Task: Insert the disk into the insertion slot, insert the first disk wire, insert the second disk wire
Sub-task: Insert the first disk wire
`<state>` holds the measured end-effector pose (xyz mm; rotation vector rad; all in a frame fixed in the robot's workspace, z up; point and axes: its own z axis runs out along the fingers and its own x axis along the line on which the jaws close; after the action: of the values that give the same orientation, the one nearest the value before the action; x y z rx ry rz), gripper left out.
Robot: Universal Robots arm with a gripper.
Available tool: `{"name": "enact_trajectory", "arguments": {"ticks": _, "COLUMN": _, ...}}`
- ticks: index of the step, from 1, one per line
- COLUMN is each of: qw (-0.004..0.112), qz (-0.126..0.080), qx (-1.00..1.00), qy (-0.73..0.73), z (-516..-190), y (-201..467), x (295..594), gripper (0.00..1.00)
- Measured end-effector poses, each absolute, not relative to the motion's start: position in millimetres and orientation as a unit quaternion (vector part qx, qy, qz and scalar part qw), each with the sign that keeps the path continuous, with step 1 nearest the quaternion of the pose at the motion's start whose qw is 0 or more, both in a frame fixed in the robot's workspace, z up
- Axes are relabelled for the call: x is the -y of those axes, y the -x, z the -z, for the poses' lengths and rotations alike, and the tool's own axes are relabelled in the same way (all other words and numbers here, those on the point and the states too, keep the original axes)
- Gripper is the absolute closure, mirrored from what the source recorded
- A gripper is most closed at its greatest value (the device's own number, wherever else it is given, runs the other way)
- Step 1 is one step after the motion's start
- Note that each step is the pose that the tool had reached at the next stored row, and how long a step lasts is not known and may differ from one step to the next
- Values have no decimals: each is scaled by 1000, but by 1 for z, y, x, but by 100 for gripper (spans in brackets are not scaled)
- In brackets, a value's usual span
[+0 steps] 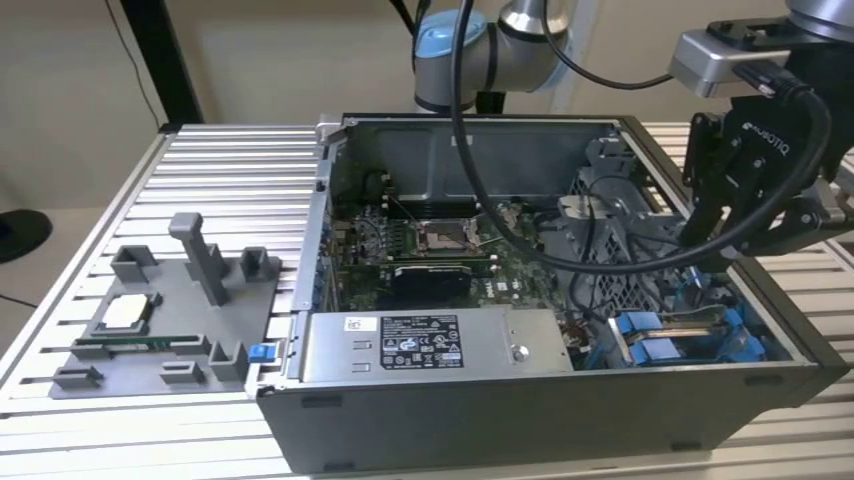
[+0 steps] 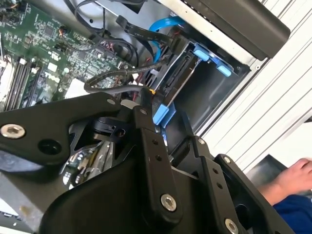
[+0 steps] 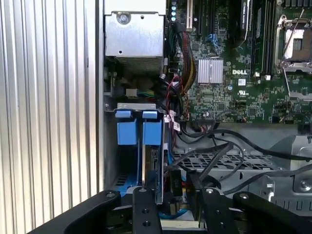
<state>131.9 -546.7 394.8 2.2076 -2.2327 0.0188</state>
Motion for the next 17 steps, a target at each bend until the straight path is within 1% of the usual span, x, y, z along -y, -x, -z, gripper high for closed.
{"name": "enact_trajectory", "arguments": {"ticks": 17, "qw": -3, "qz": -8, "qx": 711, "qy": -703, "z": -392, "y": -130, "x": 543, "gripper": 0}}
